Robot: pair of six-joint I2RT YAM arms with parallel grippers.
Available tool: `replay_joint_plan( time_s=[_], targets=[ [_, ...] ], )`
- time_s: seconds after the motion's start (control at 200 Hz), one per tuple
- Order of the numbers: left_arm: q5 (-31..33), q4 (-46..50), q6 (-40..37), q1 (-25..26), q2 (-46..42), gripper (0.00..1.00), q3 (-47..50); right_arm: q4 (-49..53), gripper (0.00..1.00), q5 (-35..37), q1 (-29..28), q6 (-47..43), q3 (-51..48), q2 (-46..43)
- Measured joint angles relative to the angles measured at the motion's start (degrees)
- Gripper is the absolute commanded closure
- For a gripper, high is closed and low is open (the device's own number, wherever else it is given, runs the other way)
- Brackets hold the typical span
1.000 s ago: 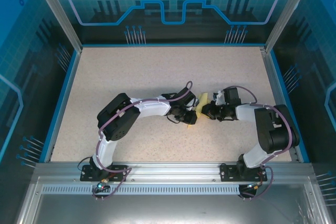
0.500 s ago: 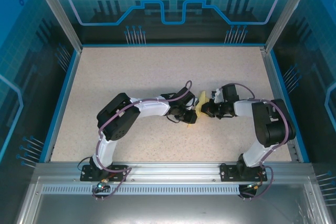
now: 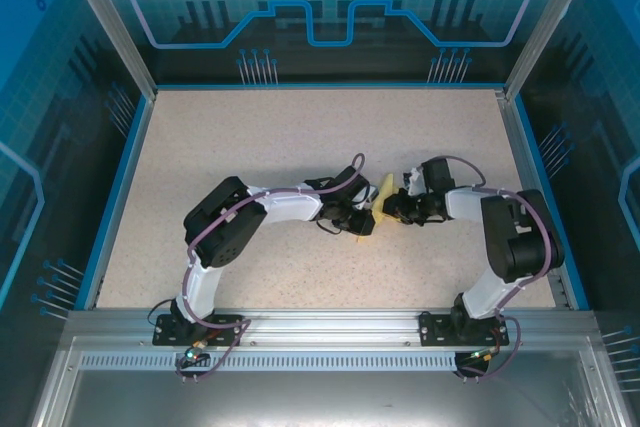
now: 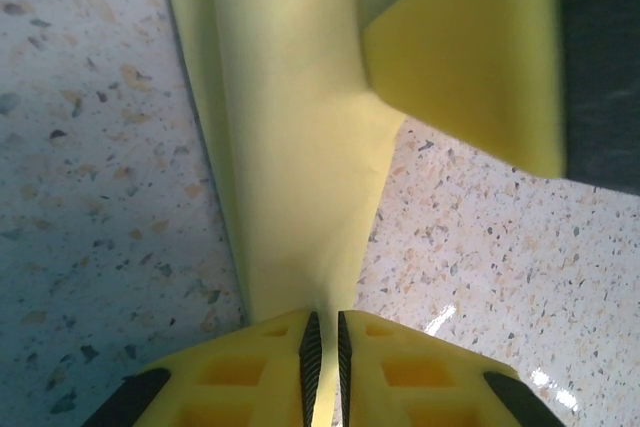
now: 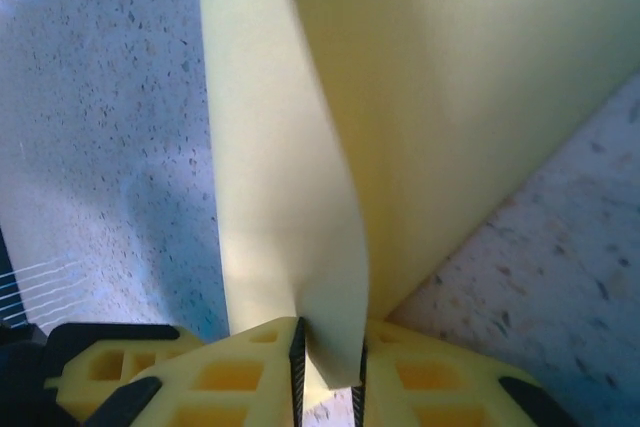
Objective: Fold a paper plane with a square sheet of paper (pick it up from the middle)
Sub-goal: Fold the wing for the fifth time at the center of the table.
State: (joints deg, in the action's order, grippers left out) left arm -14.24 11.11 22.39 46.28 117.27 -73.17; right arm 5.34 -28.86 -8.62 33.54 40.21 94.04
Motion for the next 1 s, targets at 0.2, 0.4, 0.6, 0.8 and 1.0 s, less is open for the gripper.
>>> replay_joint_plan(
  time_s=[0.2, 0.4, 0.6, 0.8, 1.0],
  targets=[
    [-0.7, -0.6, 0.0, -0.3, 0.0, 0.83, 0.3, 8.4, 0.72, 4.4, 0.0, -2.4, 1.2, -6.5],
    [-0.8, -0.7, 0.0, -0.3, 0.0, 0.83, 0.3, 12.3, 0.78, 4.5, 0.0, -2.8, 1.5, -10.8],
    [-1.3, -1.2, 0.0, -0.4, 0.0, 0.83, 0.7, 8.8, 0.85, 1.8, -1.7, 1.0, 1.3, -13.0],
    [-2.1, -2.4, 0.2, -0.7, -0.1, 0.83, 1.3, -0.7, 0.88, -0.2, -2.6, 6.4, -0.7, -7.5],
    [-2.2, -2.5, 0.2, -0.8, -0.1, 0.83, 1.4, -6.8, 0.89, -0.3, -3.1, 8.8, -1.0, -1.1]
  ],
)
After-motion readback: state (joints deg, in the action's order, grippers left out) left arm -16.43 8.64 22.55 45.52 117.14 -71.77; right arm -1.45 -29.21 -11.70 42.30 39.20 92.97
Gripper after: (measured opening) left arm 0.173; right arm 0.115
